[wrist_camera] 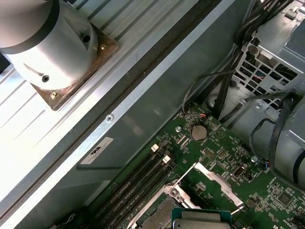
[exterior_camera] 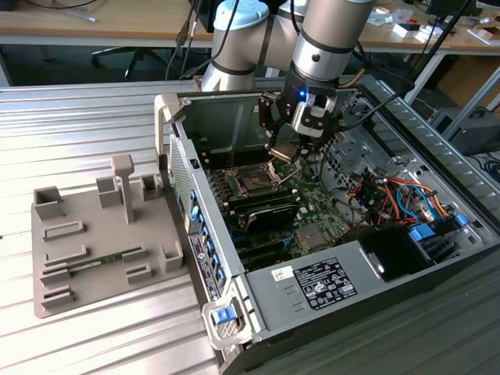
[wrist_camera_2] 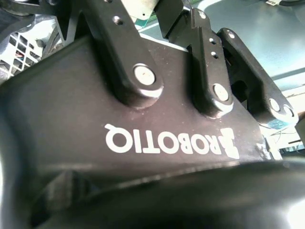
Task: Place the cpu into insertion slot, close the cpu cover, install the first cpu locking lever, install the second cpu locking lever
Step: 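Place the cpu into insertion slot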
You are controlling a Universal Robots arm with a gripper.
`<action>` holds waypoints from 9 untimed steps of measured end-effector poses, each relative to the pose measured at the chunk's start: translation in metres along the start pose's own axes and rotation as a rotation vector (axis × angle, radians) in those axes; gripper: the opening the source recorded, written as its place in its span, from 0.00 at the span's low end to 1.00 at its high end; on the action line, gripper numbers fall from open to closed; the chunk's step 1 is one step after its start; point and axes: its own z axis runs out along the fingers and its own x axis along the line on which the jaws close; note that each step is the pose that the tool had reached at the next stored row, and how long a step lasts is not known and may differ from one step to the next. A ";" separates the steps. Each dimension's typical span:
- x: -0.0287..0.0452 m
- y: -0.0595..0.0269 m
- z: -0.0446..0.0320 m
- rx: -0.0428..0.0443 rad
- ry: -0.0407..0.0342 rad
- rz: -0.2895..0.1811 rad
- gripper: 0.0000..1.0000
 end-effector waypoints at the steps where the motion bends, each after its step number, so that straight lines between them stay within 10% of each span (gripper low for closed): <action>1: 0.0000 0.0000 0.0000 0.0000 0.0000 0.001 0.55; 9: 0.0000 0.0000 0.0003 0.0000 -0.0003 0.006 0.55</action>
